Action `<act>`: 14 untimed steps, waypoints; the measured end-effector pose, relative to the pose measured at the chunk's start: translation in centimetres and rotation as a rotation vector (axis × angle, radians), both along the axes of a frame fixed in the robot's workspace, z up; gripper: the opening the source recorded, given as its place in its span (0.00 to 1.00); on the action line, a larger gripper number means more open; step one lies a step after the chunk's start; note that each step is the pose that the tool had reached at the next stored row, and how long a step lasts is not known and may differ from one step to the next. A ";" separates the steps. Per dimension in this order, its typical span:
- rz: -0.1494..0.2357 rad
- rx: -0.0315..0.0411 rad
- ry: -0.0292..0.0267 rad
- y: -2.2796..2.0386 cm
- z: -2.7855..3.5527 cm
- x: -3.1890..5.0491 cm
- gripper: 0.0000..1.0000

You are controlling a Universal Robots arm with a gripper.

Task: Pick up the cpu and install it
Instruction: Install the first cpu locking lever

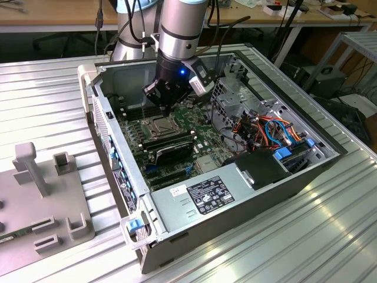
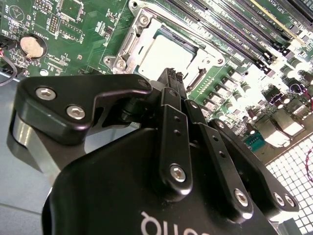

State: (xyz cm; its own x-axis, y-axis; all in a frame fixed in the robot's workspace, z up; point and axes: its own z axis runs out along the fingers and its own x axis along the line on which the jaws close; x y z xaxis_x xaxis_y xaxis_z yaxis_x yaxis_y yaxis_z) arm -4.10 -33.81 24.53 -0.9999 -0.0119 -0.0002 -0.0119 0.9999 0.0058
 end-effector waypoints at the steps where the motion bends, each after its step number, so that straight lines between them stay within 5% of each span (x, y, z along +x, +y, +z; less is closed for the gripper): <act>1: 0.000 0.0001 0.0000 0.00 0.00 -0.02 0.11; 14: 0.000 0.0002 0.0000 -0.01 0.00 -1.76 0.11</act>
